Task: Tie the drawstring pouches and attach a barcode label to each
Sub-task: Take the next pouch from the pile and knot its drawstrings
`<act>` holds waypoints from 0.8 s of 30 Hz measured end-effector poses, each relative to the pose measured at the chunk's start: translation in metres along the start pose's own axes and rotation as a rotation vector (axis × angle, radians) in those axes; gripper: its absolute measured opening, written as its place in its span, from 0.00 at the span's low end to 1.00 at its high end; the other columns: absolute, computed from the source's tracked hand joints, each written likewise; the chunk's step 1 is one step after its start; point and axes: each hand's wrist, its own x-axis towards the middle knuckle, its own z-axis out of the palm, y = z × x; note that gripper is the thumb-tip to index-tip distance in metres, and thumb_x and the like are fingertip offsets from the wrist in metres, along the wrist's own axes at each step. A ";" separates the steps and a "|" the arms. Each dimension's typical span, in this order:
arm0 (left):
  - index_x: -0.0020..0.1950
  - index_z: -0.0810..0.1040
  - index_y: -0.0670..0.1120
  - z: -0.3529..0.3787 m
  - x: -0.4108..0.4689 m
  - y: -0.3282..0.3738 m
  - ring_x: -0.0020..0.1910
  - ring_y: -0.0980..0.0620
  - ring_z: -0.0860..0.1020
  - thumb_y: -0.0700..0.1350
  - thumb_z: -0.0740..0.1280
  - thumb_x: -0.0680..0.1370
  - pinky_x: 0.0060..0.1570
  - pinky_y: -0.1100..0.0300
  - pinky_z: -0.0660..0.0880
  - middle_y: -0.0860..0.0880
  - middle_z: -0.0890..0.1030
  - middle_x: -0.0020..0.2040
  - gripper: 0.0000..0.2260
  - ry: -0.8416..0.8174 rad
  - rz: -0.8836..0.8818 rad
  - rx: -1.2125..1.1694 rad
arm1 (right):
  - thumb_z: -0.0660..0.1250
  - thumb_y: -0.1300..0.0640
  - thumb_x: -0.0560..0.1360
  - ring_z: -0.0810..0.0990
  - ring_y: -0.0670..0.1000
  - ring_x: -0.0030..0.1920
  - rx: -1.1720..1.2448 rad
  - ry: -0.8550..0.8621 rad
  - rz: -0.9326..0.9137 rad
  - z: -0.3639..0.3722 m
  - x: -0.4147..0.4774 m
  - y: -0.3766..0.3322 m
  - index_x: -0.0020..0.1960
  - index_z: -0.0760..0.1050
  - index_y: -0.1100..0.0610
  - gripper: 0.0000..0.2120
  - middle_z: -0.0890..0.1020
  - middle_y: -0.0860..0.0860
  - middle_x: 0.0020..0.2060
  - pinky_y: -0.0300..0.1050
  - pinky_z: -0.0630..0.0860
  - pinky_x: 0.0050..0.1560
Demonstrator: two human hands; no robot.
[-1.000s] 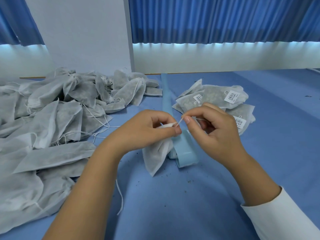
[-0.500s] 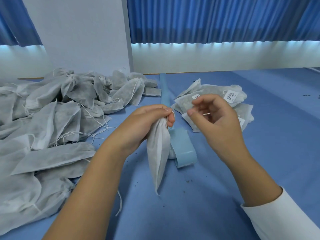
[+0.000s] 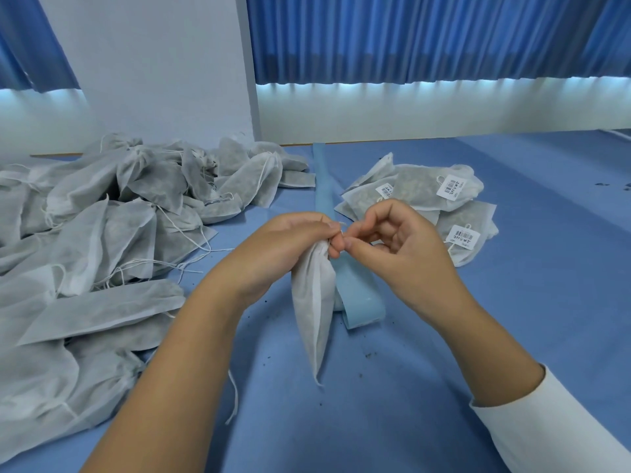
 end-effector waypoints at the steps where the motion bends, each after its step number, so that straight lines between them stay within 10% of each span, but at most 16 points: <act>1: 0.33 0.81 0.53 0.000 0.000 0.000 0.37 0.54 0.75 0.52 0.64 0.75 0.46 0.53 0.68 0.54 0.79 0.35 0.12 -0.002 0.000 0.014 | 0.68 0.71 0.74 0.83 0.61 0.46 -0.009 -0.002 -0.002 0.001 0.000 0.001 0.43 0.67 0.57 0.14 0.84 0.60 0.41 0.43 0.73 0.41; 7: 0.37 0.84 0.52 0.000 0.002 -0.004 0.36 0.61 0.75 0.46 0.71 0.77 0.35 0.71 0.69 0.54 0.83 0.39 0.09 0.103 0.023 0.037 | 0.63 0.73 0.75 0.75 0.45 0.39 -0.034 -0.011 0.028 0.003 0.001 0.002 0.42 0.66 0.55 0.14 0.77 0.48 0.38 0.36 0.69 0.36; 15: 0.43 0.85 0.45 0.001 0.004 -0.004 0.44 0.51 0.74 0.49 0.74 0.74 0.48 0.58 0.68 0.37 0.82 0.50 0.08 0.207 -0.033 0.061 | 0.67 0.73 0.73 0.76 0.45 0.41 -0.015 -0.012 0.029 0.004 -0.001 -0.001 0.44 0.68 0.56 0.14 0.78 0.50 0.40 0.47 0.73 0.42; 24: 0.39 0.84 0.47 0.000 0.006 -0.005 0.35 0.60 0.74 0.48 0.74 0.75 0.33 0.74 0.68 0.54 0.80 0.38 0.06 0.235 -0.058 0.072 | 0.70 0.68 0.73 0.75 0.41 0.35 -0.185 0.072 -0.057 0.002 0.000 0.006 0.45 0.75 0.53 0.11 0.79 0.44 0.37 0.37 0.69 0.34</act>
